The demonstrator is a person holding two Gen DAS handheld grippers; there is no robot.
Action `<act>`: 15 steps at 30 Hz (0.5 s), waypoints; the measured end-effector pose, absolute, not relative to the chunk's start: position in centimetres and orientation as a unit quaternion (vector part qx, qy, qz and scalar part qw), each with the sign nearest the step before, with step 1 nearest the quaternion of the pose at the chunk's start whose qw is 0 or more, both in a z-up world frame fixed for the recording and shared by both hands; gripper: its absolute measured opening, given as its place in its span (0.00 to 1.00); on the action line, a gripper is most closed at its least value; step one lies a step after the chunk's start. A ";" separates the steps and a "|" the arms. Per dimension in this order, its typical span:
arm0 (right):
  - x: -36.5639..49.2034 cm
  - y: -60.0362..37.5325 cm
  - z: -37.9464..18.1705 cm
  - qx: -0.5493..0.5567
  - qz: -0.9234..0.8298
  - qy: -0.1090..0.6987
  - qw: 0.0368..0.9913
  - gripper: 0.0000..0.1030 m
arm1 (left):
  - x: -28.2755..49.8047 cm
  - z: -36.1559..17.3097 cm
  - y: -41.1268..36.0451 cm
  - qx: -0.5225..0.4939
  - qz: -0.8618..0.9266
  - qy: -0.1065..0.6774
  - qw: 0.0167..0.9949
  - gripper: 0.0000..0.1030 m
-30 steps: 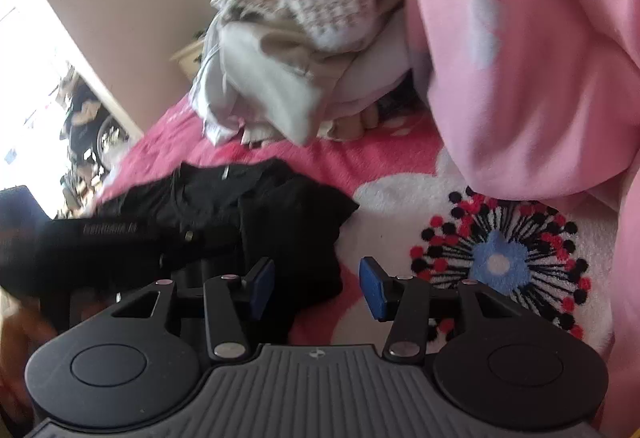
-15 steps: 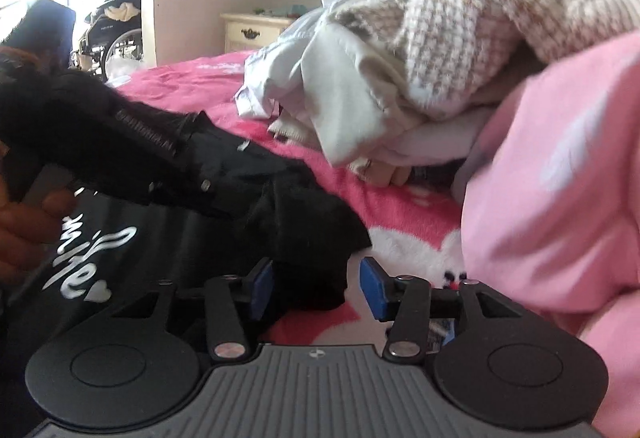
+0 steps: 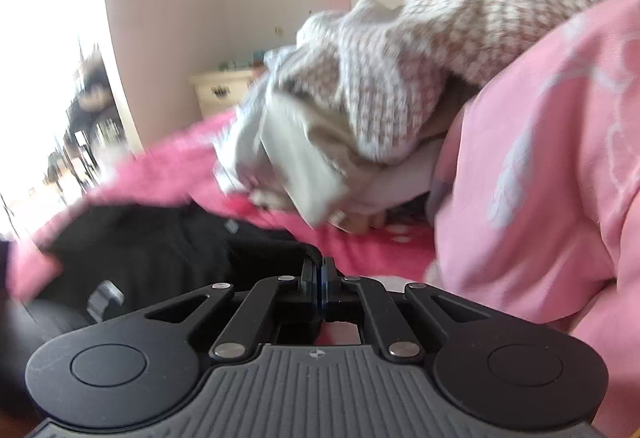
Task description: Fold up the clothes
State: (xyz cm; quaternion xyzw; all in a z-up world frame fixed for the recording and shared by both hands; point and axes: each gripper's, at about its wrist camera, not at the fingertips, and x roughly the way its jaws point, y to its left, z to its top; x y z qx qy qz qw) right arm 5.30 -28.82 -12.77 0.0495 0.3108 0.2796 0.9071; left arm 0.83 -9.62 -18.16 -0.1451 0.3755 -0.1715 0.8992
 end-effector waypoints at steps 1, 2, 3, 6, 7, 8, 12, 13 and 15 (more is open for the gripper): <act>5.6 -29.3 -12.2 0.073 0.285 0.318 0.901 0.03 | 0.8 -18.3 -10.0 -0.130 -0.165 0.376 0.903 0.34; 5.9 -29.8 -11.6 0.094 0.289 0.323 0.896 0.02 | 0.8 -18.4 -10.4 -0.114 -0.158 0.377 0.906 0.33; 6.1 -30.2 -11.0 0.113 0.294 0.327 0.891 0.02 | 0.8 -18.5 -10.3 -0.113 -0.155 0.377 0.906 0.33; 6.7 -31.4 -9.3 0.149 0.298 0.334 0.882 0.02 | 0.9 -18.8 -10.0 -0.110 -0.145 0.377 0.908 0.33; 6.9 -31.8 -8.8 0.154 0.297 0.333 0.882 0.02 | 1.0 -18.9 -9.9 -0.109 -0.142 0.378 0.909 0.33; 7.1 -32.2 -8.4 0.161 0.295 0.332 0.881 0.02 | 1.0 -19.0 -9.7 -0.108 -0.139 0.378 0.909 0.33; 8.1 -33.4 -8.1 0.210 0.302 0.354 0.860 0.02 | 1.2 -18.8 -9.4 -0.106 -0.129 0.378 0.910 0.34; 8.3 -33.4 -8.3 0.213 0.300 0.358 0.858 0.02 | 1.2 -18.7 -9.3 -0.106 -0.128 0.378 0.911 0.34; 8.6 -33.4 -8.9 0.215 0.296 0.364 0.857 0.02 | 1.0 -18.3 -9.2 -0.106 -0.127 0.375 0.912 0.34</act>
